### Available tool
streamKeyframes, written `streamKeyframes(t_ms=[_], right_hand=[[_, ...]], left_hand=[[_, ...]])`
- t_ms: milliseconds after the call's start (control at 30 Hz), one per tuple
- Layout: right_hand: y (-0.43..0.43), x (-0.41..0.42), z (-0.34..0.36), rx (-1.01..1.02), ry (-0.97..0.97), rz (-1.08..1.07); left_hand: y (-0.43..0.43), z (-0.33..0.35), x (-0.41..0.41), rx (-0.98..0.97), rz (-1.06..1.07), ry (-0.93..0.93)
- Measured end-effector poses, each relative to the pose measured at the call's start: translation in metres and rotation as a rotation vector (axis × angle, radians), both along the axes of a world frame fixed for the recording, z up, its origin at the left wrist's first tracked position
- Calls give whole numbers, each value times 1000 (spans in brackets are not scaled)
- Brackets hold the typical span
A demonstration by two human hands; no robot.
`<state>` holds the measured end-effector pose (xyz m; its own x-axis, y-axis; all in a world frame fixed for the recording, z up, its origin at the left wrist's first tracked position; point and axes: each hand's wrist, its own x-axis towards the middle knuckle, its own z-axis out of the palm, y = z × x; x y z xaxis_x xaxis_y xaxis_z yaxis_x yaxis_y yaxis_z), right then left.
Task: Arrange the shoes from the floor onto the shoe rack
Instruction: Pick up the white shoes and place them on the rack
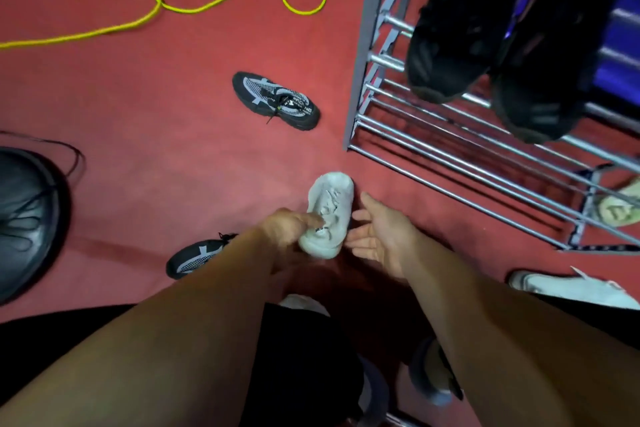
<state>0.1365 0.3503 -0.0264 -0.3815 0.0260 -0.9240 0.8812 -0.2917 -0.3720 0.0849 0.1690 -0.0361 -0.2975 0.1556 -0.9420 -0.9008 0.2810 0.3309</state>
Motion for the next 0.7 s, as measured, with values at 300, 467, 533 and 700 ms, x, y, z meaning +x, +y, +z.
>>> streamKeyframes(t_ms=[300, 467, 533, 700], right_hand=[[43, 43, 111, 270, 149, -80], [95, 87, 169, 468, 229, -211], [114, 110, 187, 483, 269, -263], [155, 181, 213, 404, 320, -469]], left_hand=[[8, 160, 7, -10, -321, 143], [34, 236, 30, 19, -356, 261], [48, 260, 41, 46, -354, 286], [86, 302, 73, 137, -388, 319]])
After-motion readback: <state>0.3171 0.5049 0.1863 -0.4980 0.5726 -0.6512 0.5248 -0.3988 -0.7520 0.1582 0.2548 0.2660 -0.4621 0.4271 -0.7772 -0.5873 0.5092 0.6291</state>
